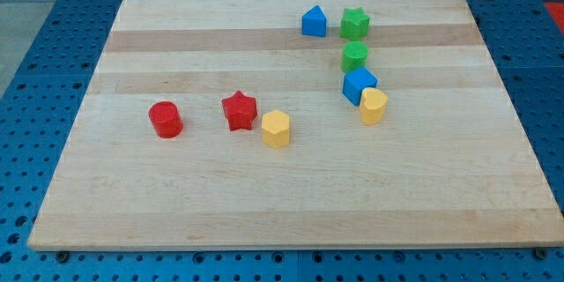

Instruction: Nudge the yellow heart and the blue cube left a bit

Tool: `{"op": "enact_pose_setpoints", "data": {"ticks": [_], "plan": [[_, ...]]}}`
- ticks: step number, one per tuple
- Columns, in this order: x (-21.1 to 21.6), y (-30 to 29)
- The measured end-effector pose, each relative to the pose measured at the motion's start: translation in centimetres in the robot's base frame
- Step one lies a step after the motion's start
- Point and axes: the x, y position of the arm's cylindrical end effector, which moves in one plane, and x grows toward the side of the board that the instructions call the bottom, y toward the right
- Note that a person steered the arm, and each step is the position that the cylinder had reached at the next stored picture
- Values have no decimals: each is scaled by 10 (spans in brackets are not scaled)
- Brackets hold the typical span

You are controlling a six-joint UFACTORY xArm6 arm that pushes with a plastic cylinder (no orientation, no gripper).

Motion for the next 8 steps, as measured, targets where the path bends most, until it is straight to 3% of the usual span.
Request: {"op": "enact_pose_setpoints", "data": {"ticks": [2,6,8], "plan": [[0,-5],[1,-72],[42,-88]]}}
